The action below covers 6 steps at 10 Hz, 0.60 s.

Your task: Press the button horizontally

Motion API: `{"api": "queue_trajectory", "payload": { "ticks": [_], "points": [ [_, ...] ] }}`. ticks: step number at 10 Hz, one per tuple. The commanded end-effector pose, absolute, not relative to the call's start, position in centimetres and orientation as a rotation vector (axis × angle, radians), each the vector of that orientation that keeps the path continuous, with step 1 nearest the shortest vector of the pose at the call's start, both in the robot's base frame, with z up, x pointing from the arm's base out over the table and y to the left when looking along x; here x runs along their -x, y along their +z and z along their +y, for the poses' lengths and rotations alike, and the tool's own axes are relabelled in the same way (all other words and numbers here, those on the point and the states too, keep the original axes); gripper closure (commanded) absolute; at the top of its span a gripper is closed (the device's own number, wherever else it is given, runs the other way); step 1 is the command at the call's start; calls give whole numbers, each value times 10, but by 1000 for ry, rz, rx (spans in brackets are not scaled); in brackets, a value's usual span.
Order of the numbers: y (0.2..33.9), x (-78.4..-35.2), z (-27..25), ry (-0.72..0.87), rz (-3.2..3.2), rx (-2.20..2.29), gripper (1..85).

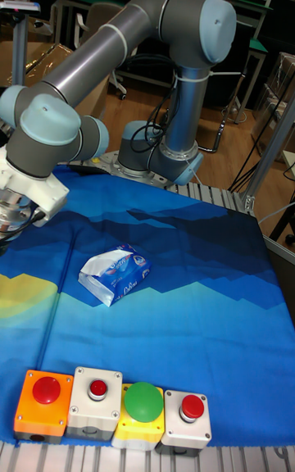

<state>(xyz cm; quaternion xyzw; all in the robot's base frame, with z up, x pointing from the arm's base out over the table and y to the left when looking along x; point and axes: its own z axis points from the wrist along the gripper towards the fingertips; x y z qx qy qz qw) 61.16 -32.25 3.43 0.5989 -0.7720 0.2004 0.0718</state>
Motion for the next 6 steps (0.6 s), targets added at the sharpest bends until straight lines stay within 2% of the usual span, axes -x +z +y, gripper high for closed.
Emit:
{"api": "queue_trajectory", "payload": {
  "ticks": [1, 3, 4, 6],
  "points": [
    [38, -611, -325, 647, -2329, -1763, 847],
    [52, -604, -283, 722, -2345, -1612, 847],
    [48, -606, -263, 639, -2400, -1608, 847],
    [42, -596, -260, 472, -2522, -1593, 847]
  ]
}}
